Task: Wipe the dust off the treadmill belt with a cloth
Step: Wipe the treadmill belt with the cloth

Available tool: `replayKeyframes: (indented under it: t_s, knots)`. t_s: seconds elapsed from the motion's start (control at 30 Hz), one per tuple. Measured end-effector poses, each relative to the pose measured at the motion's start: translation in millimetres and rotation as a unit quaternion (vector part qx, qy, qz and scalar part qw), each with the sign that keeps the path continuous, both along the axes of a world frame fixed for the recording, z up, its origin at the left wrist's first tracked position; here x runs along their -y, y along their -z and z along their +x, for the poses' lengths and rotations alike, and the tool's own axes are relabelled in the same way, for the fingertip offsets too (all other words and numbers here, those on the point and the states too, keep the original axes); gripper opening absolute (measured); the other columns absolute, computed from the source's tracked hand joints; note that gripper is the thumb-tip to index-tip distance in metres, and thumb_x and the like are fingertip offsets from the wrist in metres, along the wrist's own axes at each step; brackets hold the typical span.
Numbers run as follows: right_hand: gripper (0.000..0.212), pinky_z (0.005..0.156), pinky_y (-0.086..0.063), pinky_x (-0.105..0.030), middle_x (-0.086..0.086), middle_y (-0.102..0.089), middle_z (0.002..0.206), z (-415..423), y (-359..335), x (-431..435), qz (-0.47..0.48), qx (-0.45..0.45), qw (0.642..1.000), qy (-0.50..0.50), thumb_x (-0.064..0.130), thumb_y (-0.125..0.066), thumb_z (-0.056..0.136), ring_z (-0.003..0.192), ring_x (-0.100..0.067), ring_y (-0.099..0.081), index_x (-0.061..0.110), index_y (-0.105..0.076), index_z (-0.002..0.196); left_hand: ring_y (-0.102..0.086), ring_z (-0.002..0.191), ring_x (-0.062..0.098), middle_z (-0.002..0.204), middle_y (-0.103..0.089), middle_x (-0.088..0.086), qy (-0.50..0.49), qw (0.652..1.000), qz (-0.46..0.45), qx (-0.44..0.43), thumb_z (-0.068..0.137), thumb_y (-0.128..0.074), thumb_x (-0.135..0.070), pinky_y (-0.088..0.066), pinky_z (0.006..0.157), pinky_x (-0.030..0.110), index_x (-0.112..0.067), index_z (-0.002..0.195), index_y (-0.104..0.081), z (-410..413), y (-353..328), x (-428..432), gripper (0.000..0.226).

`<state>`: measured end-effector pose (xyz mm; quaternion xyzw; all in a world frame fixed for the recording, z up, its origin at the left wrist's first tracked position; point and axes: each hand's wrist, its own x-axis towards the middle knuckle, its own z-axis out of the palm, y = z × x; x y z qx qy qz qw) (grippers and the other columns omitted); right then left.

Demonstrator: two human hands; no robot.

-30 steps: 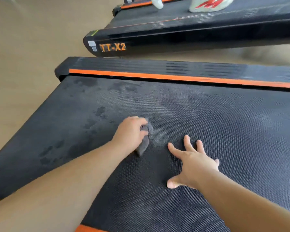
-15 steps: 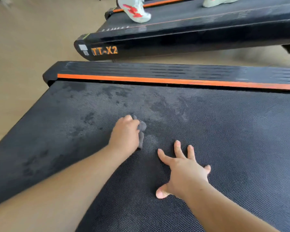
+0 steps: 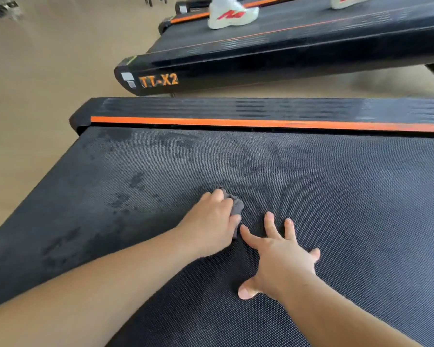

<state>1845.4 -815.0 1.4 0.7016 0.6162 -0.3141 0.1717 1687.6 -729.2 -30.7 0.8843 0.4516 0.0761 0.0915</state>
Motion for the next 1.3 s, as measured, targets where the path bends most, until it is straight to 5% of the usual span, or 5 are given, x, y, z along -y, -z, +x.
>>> replayKeyframes:
  t_s: [0.53, 0.7, 0.9, 1.07, 1.3]
  knots:
    - [0.129, 0.108, -0.012, -0.085, 0.007, 0.032, 0.167, 0, -1, 0, 0.007, -0.010, 1.000, -0.002, 0.060, -0.089, 0.064, 0.154, -0.036, 0.028, 0.060, 0.002, 0.155, -0.044, 0.083, 0.019, 0.092, -0.042, 0.001, 0.063, 0.997, -0.032, 0.013, 0.096, -0.054, -0.022, -0.040, 0.068, 0.038, -0.010, 0.089, -0.053, -13, -2, -3, 0.015]
    - [0.132, 0.108, -0.013, -0.085, 0.007, 0.031, 0.167, 0, 0, 1, 0.010, -0.007, 1.000, 0.000, 0.061, -0.089, 0.062, 0.154, -0.036, 0.027, 0.064, 0.007, 0.152, -0.053, 0.083, 0.030, 0.091, -0.044, 0.005, -0.142, 0.988, 0.038, 0.035, 0.090, -0.060, -0.012, -0.047, 0.067, 0.041, -0.009, 0.082, -0.055, -35, 0, -38, 0.010]
    - [0.132, 0.109, -0.015, -0.084, 0.008, 0.031, 0.167, 0, 0, 0, 0.005, -0.002, 1.000, -0.002, 0.062, -0.089, 0.062, 0.154, -0.036, 0.027, 0.063, 0.007, 0.153, -0.046, 0.082, 0.023, 0.089, -0.040, -0.001, 0.073, 0.997, -0.011, 0.017, 0.094, -0.046, -0.024, -0.043, 0.066, 0.040, -0.011, 0.087, -0.055, -40, -5, 6, 0.017]
    - [0.133, 0.109, -0.016, -0.084, 0.008, 0.034, 0.166, -1, -1, -1, -0.003, 0.000, 1.000, 0.003, 0.062, -0.089, 0.062, 0.154, -0.035, 0.028, 0.065, 0.010, 0.152, -0.052, 0.084, 0.031, 0.090, -0.040, 0.004, -0.204, 0.978, 0.048, 0.003, 0.086, -0.060, -0.007, -0.042, 0.064, 0.039, -0.012, 0.079, -0.051, -56, 2, -22, 0.012]
    - [0.133, 0.108, -0.017, -0.084, 0.007, 0.033, 0.166, -2, -1, 0, 0.003, 0.002, 1.000, 0.003, 0.062, -0.089, 0.061, 0.154, -0.036, 0.027, 0.064, 0.008, 0.152, -0.045, 0.077, 0.023, 0.086, -0.039, -0.002, 0.005, 0.999, 0.013, -0.044, 0.089, -0.050, -0.015, -0.050, 0.066, 0.045, -0.019, 0.083, -0.051, -91, -6, 6, 0.007]
